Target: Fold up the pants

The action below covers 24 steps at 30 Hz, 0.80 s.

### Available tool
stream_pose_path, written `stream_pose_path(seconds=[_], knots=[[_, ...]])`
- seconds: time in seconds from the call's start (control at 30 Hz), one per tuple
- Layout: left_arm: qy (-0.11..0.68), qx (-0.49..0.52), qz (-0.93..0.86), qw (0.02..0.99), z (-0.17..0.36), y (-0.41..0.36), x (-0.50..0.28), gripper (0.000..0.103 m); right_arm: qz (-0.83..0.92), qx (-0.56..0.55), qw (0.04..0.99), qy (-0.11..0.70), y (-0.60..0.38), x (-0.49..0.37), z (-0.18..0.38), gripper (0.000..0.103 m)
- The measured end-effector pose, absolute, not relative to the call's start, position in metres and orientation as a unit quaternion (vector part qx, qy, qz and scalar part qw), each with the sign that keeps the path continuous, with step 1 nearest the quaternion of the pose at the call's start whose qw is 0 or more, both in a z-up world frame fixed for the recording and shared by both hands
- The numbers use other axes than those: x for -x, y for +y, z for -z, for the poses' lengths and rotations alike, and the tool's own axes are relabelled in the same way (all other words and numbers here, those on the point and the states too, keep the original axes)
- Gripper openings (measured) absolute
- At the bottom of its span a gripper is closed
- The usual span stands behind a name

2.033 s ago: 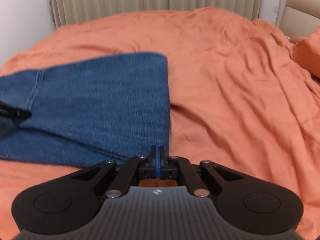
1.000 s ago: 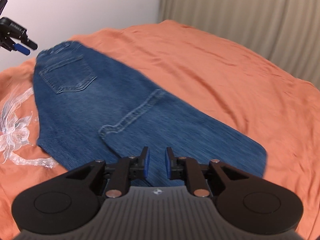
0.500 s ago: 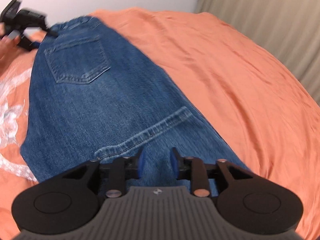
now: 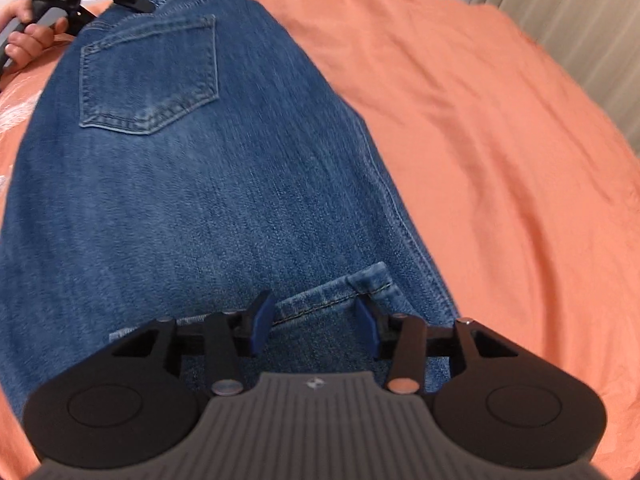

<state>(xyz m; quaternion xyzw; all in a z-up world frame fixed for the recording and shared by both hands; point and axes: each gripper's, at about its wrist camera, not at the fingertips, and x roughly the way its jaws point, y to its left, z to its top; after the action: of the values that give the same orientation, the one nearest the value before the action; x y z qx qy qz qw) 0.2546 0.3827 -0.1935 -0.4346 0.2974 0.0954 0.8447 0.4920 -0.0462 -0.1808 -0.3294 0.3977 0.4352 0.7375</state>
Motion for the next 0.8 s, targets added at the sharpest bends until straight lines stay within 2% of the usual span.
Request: stream_pose_path(seconds=[0.1, 0.17, 0.3, 0.6, 0.8], knots=[[0.309, 0.418, -0.098, 0.849, 0.186, 0.382, -0.26, 0.054, -0.431, 0.321, 0.735, 0.412, -0.042, -0.497, 0.188, 0.044], [0.319, 0.401, -0.1, 0.853, 0.178, 0.381, -0.263, 0.044, -0.43, 0.319, 0.735, 0.416, -0.041, -0.497, 0.189, 0.045], [0.338, 0.346, -0.113, 0.868, 0.152, 0.37, -0.267, 0.034, -0.423, 0.32, 0.74, 0.415, -0.041, -0.494, 0.189, 0.044], [0.339, 0.241, -0.127, 0.901, 0.076, 0.325, -0.277, 0.031, -0.393, 0.358, 0.745, 0.403, -0.028, -0.476, 0.188, 0.044], [0.321, 0.126, -0.122, 0.931, 0.006, 0.262, -0.269, 0.03, -0.383, 0.345, 0.782, 0.351, -0.045, -0.436, 0.154, 0.043]])
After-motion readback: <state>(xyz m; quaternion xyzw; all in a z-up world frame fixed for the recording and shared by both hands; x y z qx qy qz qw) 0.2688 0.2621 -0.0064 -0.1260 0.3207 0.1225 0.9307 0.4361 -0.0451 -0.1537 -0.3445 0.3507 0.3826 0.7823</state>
